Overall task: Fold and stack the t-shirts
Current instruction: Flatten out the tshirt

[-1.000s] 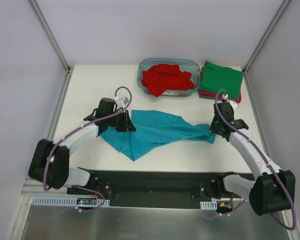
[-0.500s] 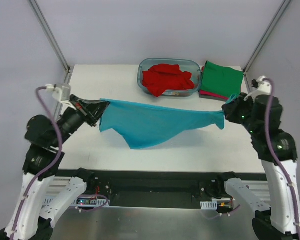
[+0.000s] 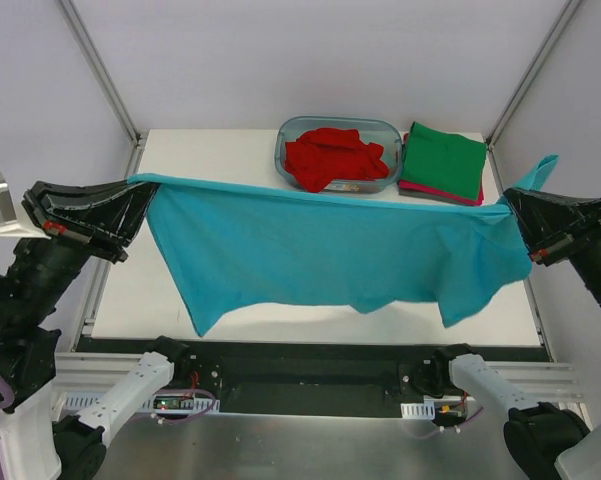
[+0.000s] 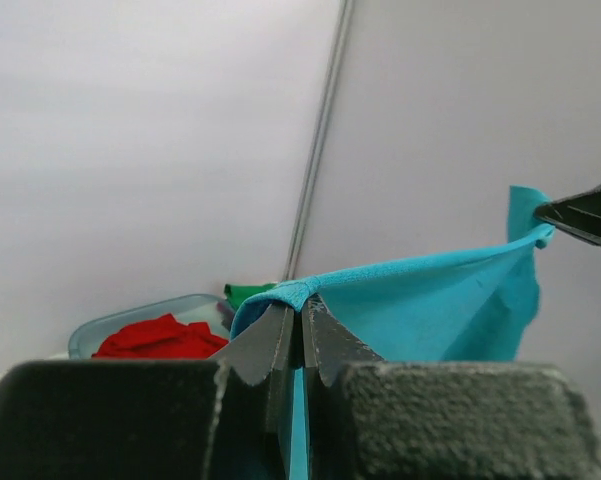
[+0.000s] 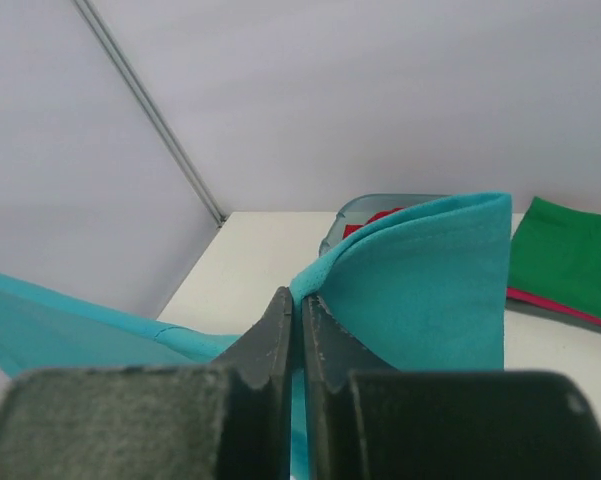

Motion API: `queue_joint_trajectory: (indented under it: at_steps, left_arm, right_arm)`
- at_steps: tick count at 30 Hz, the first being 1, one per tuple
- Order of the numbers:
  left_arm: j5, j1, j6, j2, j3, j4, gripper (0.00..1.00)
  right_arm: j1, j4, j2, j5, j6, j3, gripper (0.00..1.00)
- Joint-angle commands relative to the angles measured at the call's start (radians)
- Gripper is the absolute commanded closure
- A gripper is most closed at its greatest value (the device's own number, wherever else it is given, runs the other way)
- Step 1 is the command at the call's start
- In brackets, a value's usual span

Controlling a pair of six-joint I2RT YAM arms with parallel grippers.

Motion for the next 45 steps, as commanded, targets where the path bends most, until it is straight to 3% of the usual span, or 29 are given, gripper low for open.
queue_joint_trajectory:
  at_steps: [1,7,10,13,16,22,27,29,31,34,35,37,40,41,42,43,44,45]
  left_arm:
    - [-0.186,0.002,0.05,0.073,0.02,-0.065,1.0]
    - [-0.454,0.002,0.1,0.286,0.018,-0.082,1.0]
    - [-0.485,0.008,0.146,0.416,0.113,-0.089,1.0]
    - [-0.424,0.016,0.18,0.481,0.237,-0.1,1.0]
    - [-0.41,0.017,0.211,0.475,0.277,-0.1,1.0]
    - [-0.439,0.017,0.243,0.363,0.15,-0.077,1.0]
    - [-0.484,0.017,0.191,0.141,-0.228,0.019,1.0]
    - [-0.543,0.017,0.122,0.011,-0.444,0.059,1.0]
    - [-0.583,0.016,0.023,-0.117,-0.695,0.087,0.99]
    - [-0.622,0.016,-0.268,-0.337,-1.078,0.072,0.87]
    - [-0.633,0.016,-0.373,-0.413,-1.168,0.046,0.8]
    - [-0.642,0.016,-0.447,-0.578,-1.29,-0.008,0.66]
    - [-0.698,0.016,-0.483,-0.796,-1.309,-0.178,0.55]
    - [-0.723,0.016,-0.493,-0.832,-1.3,-0.204,0.46]
    - [-0.741,0.016,-0.489,-0.838,-1.283,-0.21,0.32]
    - [-0.751,0.016,-0.48,-0.822,-1.257,-0.21,0.01]
    - [-0.751,0.016,-0.477,-0.788,-1.231,-0.211,0.01]
    - [-0.742,0.016,-0.478,-0.748,-1.209,-0.209,0.01]
  right_arm:
    - [-0.002,-0.047,0.09,0.077,-0.054,-0.012,0.99]
    - [-0.002,0.06,0.231,0.249,-0.135,-0.075,0.99]
    - [-0.004,0.086,0.325,0.258,-0.171,0.007,0.99]
    - [-0.002,0.077,0.395,0.179,-0.165,0.136,0.99]
    - [-0.002,0.059,0.383,0.133,-0.152,0.19,0.99]
    - [-0.002,0.067,0.239,0.077,-0.149,0.014,0.99]
    - [0.002,0.151,0.022,0.033,-0.09,-0.406,0.99]
    - [0.005,0.187,-0.101,0.039,-0.027,-0.628,0.99]
    - [0.011,0.252,-0.23,-0.062,0.041,-0.892,0.99]
    - [0.05,0.298,-0.422,-0.186,0.166,-1.263,0.99]
    - [0.069,0.303,-0.475,-0.205,0.203,-1.369,0.97]
    - [0.099,0.251,-0.552,-0.24,0.233,-1.489,0.94]
    - [0.106,0.154,-0.638,-0.237,0.246,-1.528,0.77]
    - [0.108,0.145,-0.647,-0.242,0.246,-1.523,0.64]
    - [0.108,0.133,-0.645,-0.24,0.248,-1.508,0.45]
    - [0.108,0.119,-0.629,-0.224,0.246,-1.49,0.3]
    - [0.108,0.107,-0.609,-0.195,0.237,-1.471,0.09]
    - [0.106,0.097,-0.582,-0.161,0.227,-1.45,0.01]
